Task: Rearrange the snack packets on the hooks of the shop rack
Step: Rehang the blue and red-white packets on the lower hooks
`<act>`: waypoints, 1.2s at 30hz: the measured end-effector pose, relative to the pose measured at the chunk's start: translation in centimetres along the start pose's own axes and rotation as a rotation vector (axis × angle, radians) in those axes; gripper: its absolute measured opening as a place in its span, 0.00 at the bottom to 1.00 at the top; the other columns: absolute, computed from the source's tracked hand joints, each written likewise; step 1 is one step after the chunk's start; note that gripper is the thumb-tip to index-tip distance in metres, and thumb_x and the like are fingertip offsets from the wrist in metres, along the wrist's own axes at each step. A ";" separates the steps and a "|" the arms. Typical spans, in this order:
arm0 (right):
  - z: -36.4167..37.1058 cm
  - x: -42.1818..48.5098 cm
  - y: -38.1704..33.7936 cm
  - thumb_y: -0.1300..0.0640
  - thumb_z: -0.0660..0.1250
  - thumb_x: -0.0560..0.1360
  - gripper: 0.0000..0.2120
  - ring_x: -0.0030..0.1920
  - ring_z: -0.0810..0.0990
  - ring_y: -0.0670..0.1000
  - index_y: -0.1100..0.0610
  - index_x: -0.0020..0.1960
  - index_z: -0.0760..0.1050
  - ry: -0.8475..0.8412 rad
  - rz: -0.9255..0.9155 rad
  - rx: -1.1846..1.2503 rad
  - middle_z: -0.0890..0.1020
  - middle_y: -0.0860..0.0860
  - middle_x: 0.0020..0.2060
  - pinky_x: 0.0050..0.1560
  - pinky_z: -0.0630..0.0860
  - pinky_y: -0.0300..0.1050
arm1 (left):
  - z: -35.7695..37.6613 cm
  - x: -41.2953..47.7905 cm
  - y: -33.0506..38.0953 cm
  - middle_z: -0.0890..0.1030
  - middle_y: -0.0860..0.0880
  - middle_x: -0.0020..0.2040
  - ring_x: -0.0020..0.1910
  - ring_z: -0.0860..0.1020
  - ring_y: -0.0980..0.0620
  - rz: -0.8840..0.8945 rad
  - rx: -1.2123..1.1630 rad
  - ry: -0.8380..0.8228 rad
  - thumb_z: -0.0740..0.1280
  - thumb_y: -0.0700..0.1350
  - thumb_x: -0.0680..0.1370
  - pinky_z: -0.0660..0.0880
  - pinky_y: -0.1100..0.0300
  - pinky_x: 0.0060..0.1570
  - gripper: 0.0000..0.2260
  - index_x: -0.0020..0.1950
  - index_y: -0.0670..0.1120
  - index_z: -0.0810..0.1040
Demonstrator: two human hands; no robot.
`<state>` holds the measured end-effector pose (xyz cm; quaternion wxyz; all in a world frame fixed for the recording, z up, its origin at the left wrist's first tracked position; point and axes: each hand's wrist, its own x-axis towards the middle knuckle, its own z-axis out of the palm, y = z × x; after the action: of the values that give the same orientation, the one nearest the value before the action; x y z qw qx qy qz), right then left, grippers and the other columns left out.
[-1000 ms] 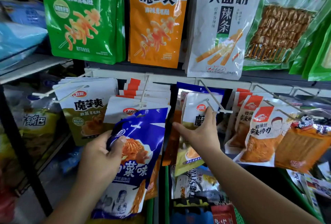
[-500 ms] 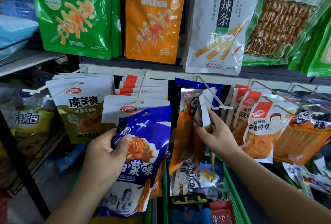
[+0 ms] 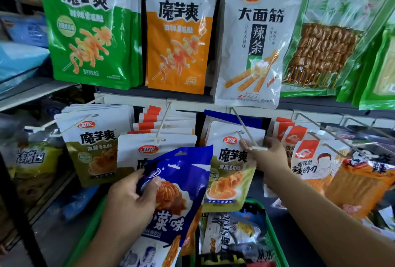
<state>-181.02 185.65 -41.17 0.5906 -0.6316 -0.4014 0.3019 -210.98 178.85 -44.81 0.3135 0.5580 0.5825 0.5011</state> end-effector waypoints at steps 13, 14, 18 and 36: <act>-0.9 -1.4 1.4 0.54 0.81 0.71 0.24 0.53 0.87 0.57 0.48 0.60 0.73 0.003 -0.071 0.096 0.84 0.52 0.55 0.51 0.86 0.63 | 0.9 -0.7 1.3 0.86 0.58 0.33 0.33 0.85 0.62 0.020 -0.014 0.005 0.70 0.48 0.81 0.77 0.67 0.25 0.08 0.42 0.58 0.80; -0.9 -1.2 1.3 0.53 0.82 0.70 0.27 0.54 0.87 0.58 0.48 0.63 0.72 -0.019 -0.043 0.120 0.84 0.52 0.57 0.51 0.86 0.63 | 0.8 -0.8 1.4 0.86 0.60 0.33 0.34 0.84 0.64 0.028 -0.018 0.002 0.70 0.48 0.80 0.77 0.68 0.24 0.08 0.42 0.58 0.80; -0.7 -0.3 0.6 0.51 0.81 0.71 0.28 0.50 0.89 0.59 0.51 0.68 0.75 -0.117 0.100 0.239 0.87 0.55 0.56 0.52 0.86 0.63 | 0.8 -0.8 1.3 0.86 0.59 0.34 0.35 0.85 0.65 0.021 -0.069 -0.015 0.70 0.47 0.80 0.76 0.70 0.24 0.04 0.46 0.53 0.82; -0.8 -3.9 1.8 0.54 0.73 0.79 0.24 0.58 0.82 0.47 0.49 0.74 0.72 -0.034 -0.142 0.042 0.80 0.51 0.64 0.54 0.83 0.42 | 1.2 -1.1 1.9 0.87 0.55 0.33 0.30 0.86 0.56 -0.035 -0.129 -0.038 0.70 0.46 0.80 0.76 0.68 0.21 0.02 0.50 0.48 0.81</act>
<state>-181.97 181.89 -43.19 0.6167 -0.5840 -0.4485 0.2783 -208.99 177.78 -43.59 0.3683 0.5358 0.5525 0.5215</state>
